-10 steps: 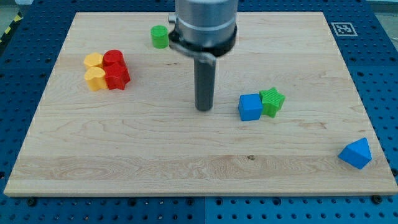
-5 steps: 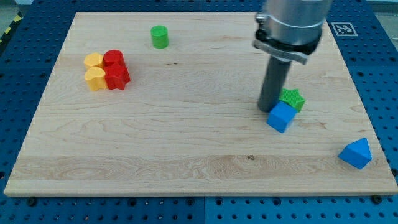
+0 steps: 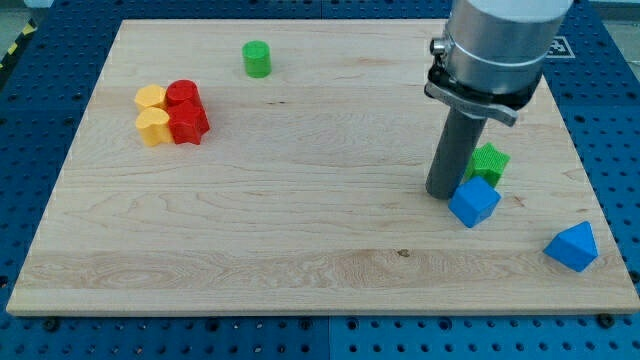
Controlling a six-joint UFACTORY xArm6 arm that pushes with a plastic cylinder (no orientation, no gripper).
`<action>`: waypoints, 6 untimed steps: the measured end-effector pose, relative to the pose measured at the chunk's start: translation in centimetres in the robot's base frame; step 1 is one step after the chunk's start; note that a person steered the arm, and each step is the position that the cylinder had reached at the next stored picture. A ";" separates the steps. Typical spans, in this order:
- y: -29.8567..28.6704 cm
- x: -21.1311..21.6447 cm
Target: Slide the blue cube and green star to the bottom right side of the board
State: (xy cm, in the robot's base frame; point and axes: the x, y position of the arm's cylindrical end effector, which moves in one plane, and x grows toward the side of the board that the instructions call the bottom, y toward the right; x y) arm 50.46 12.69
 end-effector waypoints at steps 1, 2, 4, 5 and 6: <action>1.0 1.3; 4.3 1.5; 8.6 1.6; 7.2 1.6; 4.0 1.3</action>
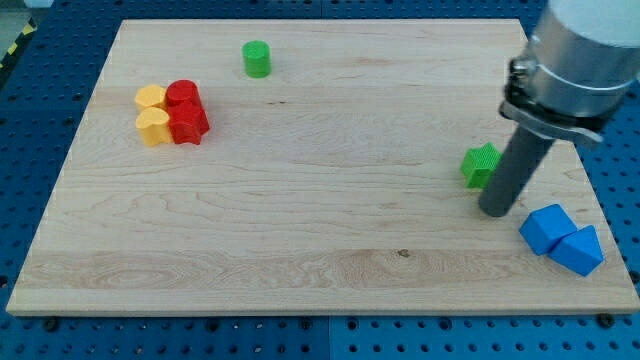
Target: Slide the blue cube and green star to the bottom right side of the board
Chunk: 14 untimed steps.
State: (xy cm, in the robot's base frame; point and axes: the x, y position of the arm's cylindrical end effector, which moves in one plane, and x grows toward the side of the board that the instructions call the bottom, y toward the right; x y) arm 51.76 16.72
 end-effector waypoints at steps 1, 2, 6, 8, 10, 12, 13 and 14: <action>-2.0 -4.5; -2.0 -7.8; 0.6 -8.4; 2.6 -9.0; 2.8 -9.0; 3.7 -9.0; 4.3 -9.0; 5.0 -8.9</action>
State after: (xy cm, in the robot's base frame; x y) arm 42.85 21.75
